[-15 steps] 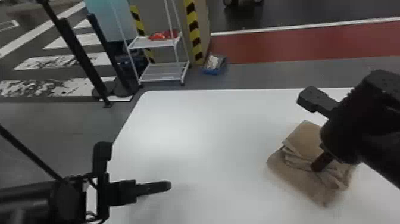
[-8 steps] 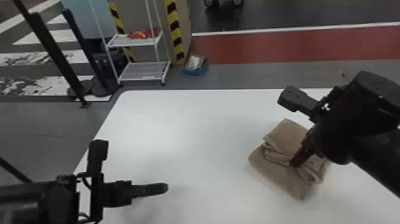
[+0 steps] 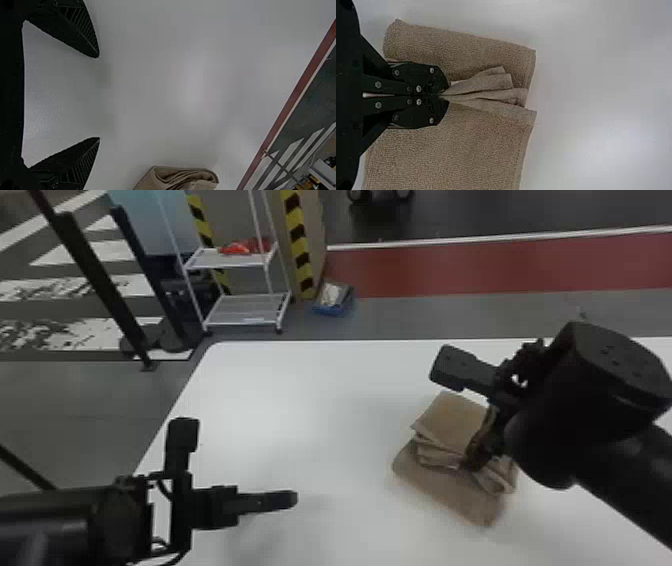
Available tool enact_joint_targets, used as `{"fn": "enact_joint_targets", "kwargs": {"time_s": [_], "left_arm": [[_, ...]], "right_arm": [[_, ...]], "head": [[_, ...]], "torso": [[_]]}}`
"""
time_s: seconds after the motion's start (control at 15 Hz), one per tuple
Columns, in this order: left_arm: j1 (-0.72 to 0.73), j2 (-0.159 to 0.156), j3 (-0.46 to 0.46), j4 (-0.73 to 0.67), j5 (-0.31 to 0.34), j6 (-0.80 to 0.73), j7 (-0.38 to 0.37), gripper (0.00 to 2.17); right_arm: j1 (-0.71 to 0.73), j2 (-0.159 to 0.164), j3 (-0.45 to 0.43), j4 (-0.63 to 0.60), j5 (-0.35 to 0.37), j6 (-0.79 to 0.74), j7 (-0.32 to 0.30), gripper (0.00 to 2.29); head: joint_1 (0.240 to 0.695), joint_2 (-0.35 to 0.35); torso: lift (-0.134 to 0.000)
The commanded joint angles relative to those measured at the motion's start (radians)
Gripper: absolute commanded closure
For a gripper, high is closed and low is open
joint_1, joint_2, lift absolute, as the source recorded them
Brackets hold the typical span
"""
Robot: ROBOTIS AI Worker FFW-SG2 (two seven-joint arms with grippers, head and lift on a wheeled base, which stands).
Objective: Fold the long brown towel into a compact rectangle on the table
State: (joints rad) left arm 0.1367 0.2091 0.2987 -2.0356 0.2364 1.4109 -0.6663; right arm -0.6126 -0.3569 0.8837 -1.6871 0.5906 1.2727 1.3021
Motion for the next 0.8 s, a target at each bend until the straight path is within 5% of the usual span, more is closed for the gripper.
{"fn": "enact_joint_targets", "kwargs": {"time_s": [0.0, 0.2, 0.53, 0.6, 0.73], "left_arm": [[-0.006, -0.014, -0.013, 0.000, 0.001, 0.000, 0.002, 0.09], [-0.011, -0.036, -0.058, 0.000, 0.001, -0.086, 0.027, 0.09], [0.003, -0.057, -0.115, -0.011, 0.001, -0.187, 0.042, 0.21], [0.017, -0.057, -0.122, -0.023, 0.000, -0.224, 0.039, 0.35], [0.050, -0.057, -0.142, -0.040, -0.015, -0.313, 0.045, 1.19]], "right_arm": [[0.008, -0.001, 0.017, -0.020, 0.009, -0.015, 0.008, 1.29], [0.022, 0.023, 0.020, -0.022, 0.011, -0.040, 0.005, 1.30], [0.014, 0.113, 0.012, 0.056, 0.043, -0.120, -0.007, 1.30], [0.011, 0.127, 0.011, 0.069, 0.046, -0.132, -0.014, 1.30], [0.008, 0.136, 0.006, 0.081, 0.049, -0.144, -0.017, 1.30]], "head": [[0.695, 0.200], [0.695, 0.199], [0.695, 0.195], [0.695, 0.195], [0.695, 0.197]], "torso": [[-0.123], [-0.123], [-0.123], [-0.123], [-0.123]]}}
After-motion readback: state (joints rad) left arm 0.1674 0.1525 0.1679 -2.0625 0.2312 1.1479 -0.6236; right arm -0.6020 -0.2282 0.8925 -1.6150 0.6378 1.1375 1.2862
